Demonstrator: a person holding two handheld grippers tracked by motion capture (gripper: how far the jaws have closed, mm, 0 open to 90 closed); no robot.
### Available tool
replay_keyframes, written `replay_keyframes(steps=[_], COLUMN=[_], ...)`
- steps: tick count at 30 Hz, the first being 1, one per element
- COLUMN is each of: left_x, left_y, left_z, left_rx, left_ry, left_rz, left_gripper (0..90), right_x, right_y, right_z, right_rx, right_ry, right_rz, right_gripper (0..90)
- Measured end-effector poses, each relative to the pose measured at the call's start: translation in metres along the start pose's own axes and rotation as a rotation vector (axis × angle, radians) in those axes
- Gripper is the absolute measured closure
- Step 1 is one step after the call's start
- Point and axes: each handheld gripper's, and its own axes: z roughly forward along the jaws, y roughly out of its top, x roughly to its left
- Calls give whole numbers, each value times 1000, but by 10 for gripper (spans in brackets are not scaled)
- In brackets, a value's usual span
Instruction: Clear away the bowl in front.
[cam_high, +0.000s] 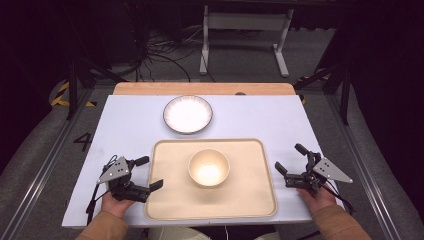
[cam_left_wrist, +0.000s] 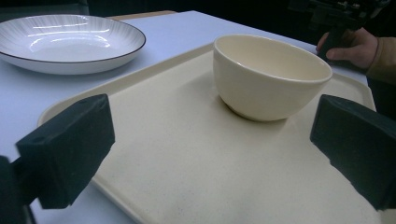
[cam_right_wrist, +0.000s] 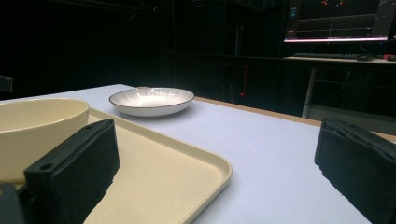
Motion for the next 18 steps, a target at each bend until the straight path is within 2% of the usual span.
replay_keyframes(steps=[1, 5, 18], left_x=[0, -2, 0], left_y=[-1, -2, -3], left_z=[0, -1, -2], left_rx=[-9, -31, -48], left_ry=[1, -3, -3], left_rz=[-10, -1, -20], left_gripper=[1, 0, 0], right_x=[0, 0, 0], right_y=[0, 0, 0], right_z=[0, 0, 0], right_rx=[0, 0, 0], right_ry=[1, 0, 0], right_rz=[0, 0, 0], right_gripper=[1, 1, 1])
